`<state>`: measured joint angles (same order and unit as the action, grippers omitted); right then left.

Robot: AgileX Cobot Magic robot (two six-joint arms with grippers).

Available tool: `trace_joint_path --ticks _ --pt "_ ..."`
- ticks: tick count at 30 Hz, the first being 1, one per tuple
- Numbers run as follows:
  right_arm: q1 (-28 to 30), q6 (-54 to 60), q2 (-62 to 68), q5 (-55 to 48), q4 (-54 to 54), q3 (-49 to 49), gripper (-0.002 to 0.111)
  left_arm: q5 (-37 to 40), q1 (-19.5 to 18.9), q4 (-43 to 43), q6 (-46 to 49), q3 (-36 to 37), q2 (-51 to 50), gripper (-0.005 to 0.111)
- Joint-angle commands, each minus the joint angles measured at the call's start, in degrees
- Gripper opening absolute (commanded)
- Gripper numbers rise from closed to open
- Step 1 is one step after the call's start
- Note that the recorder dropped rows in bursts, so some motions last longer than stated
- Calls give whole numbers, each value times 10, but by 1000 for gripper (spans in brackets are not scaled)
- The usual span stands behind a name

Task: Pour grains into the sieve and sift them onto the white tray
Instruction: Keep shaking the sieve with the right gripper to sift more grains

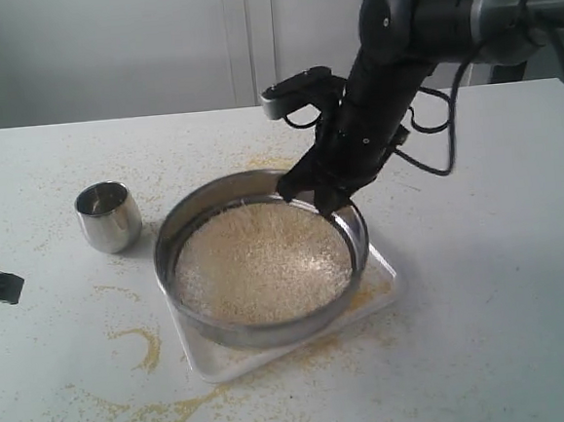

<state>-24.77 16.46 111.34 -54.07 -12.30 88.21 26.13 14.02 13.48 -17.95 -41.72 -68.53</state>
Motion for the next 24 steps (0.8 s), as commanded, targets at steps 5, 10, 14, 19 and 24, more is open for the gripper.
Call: trace_joint_path --ticks 5,10,14,19,24 --pt "7 88 -17 39 -68 5 0 4 -2 3 0 4 6 0" --pt "0 22 -15 34 -80 3 0 4 -2 3 0 4 6 0" --pt "7 -50 -13 59 2 3 0 4 -2 3 0 4 6 0" --pt "-8 198 -11 -20 -111 3 0 4 -2 3 0 4 6 0" --pt "14 -242 -13 110 64 3 0 4 -2 3 0 4 6 0"
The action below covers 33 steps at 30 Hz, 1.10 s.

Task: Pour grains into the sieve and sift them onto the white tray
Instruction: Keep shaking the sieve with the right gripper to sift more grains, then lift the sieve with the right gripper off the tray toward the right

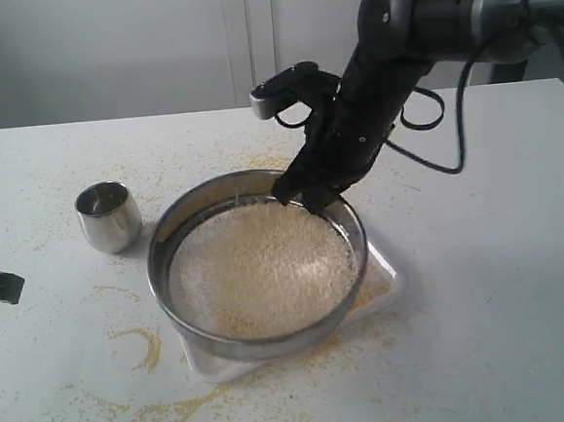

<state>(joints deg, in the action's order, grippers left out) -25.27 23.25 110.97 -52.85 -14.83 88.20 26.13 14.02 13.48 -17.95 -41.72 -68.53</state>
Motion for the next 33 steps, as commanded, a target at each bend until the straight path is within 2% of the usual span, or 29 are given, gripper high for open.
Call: trace_joint_path --ticks 1,3,4,5,7,8,9,12,13,16,17,21,28,33 --pt "13 -204 -7 84 36 4 0 4 -2 3 0 4 6 0" --pt "0 118 -3 -12 -100 4 0 4 -2 3 0 4 6 0" --pt "-1 226 -2 -57 -119 4 0 4 -2 3 0 4 6 0" --pt "-1 171 -2 -32 -87 4 0 4 -2 3 0 4 6 0" --pt "14 -164 -2 66 28 4 0 4 -2 3 0 4 6 0" --pt "17 -253 -2 77 65 4 0 4 -2 3 0 4 6 0" --pt "17 -226 -1 78 60 4 0 4 -2 3 0 4 6 0" --pt "-3 136 1 -16 -80 4 0 4 -2 3 0 4 6 0" --pt "-4 144 1 -18 -68 4 0 4 -2 3 0 4 6 0" --pt "10 -190 -1 72 51 4 0 4 -2 3 0 4 6 0" --pt "11 -199 -1 73 61 4 0 4 -2 3 0 4 6 0" --pt "10 -72 -1 19 56 5 0 4 -2 3 0 4 6 0" --pt "27 -72 -11 -15 74 5 0 4 -2 3 0 4 6 0" --pt "69 -74 -23 -19 73 7 0 4 -2 3 0 4 6 0"
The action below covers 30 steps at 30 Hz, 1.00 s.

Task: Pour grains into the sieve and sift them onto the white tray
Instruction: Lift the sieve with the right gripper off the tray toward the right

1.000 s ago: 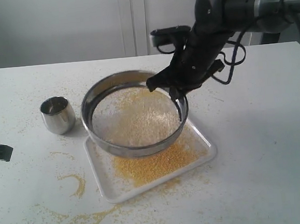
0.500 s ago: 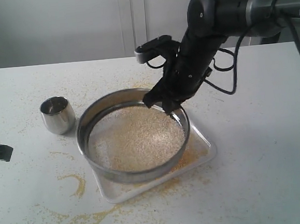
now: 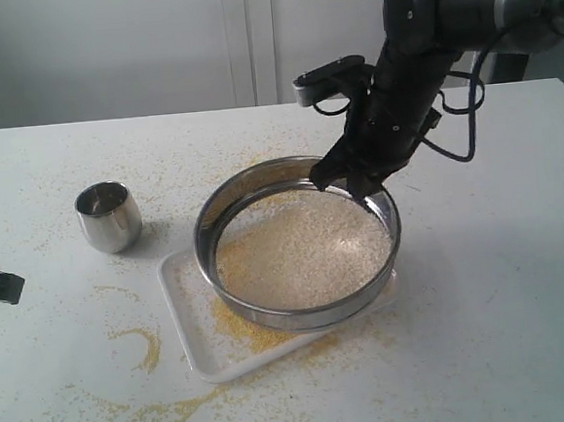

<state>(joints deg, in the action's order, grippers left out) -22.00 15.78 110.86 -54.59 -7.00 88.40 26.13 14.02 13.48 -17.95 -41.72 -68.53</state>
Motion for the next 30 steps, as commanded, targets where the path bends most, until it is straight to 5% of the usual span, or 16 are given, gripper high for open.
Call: trace_joint_path --ticks 1,13,30 --pt "46 -2 -23 -5 -5 5 0 4 -2 3 0 4 6 0" --pt "181 -59 -24 -23 -11 5 0 4 -2 3 0 4 6 0" --pt "260 -119 56 83 -11 32 0 4 -2 3 0 4 6 0"
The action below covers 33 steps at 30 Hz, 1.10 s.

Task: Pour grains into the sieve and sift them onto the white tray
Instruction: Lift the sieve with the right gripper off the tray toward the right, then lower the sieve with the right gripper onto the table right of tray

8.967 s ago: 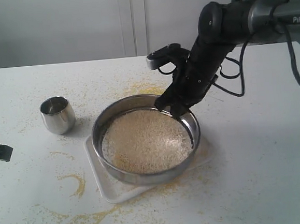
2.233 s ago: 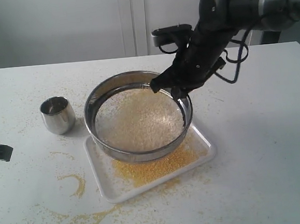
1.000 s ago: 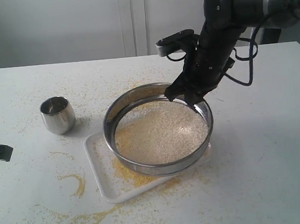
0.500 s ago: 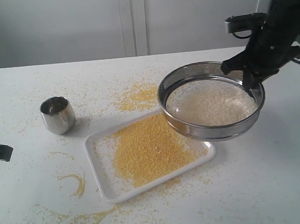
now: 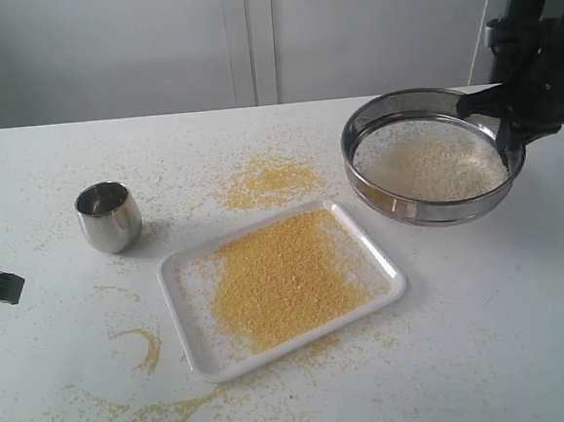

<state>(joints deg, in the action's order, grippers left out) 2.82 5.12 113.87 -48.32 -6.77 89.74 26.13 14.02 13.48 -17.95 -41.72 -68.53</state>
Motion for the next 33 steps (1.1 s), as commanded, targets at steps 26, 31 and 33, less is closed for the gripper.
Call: trace_joint_path --ticks 26,31,33 --pt "12 13 116 86 -25 25 2 4 -2 3 0 4 6 0" --pt "12 12 116 81 -25 25 21 4 -2 3 0 4 6 0" --pt "12 12 115 82 -25 25 31 4 -2 3 0 4 6 0"
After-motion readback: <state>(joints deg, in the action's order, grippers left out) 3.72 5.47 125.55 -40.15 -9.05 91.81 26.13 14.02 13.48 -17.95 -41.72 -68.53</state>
